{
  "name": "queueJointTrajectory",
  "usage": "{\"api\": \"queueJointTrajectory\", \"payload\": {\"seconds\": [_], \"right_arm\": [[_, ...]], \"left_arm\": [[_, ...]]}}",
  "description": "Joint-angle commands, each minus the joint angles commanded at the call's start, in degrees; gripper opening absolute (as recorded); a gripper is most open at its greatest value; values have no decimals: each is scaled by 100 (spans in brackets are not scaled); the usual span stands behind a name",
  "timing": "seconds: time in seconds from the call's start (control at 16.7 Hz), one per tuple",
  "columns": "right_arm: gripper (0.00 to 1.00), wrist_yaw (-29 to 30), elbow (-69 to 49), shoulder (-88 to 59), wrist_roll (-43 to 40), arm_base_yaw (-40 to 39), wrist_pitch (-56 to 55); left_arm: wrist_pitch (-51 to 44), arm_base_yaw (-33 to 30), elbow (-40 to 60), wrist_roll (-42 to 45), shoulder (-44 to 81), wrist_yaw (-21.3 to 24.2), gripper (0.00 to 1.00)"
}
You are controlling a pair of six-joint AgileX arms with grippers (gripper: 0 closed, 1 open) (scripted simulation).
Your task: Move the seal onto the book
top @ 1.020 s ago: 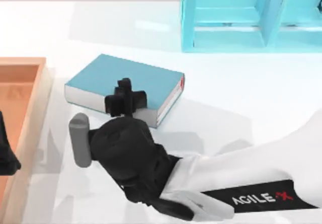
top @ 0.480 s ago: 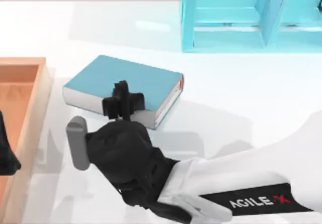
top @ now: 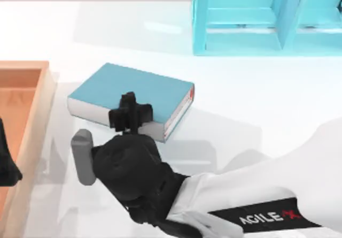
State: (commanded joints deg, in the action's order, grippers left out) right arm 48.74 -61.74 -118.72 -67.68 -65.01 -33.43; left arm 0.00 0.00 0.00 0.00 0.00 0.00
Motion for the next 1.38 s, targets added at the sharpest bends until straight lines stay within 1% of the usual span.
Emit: {"api": "queueJointTrajectory", "payload": {"seconds": [0.24,0.48,1.26,1.32,1.38], "right_arm": [[0,3,85,-271,4,4,-387],[0,2,97,-299,7,7,-416],[98,2,97,-299,7,7,-416],[100,2,97,-299,7,7,-416],[100,2,97,-299,7,7,-416]], "left_arm": [[0,0,0,0,0,0,100],[0,0,0,0,0,0,100],[0,0,0,0,0,0,100],[0,0,0,0,0,0,100],[0,0,0,0,0,0,100]]}}
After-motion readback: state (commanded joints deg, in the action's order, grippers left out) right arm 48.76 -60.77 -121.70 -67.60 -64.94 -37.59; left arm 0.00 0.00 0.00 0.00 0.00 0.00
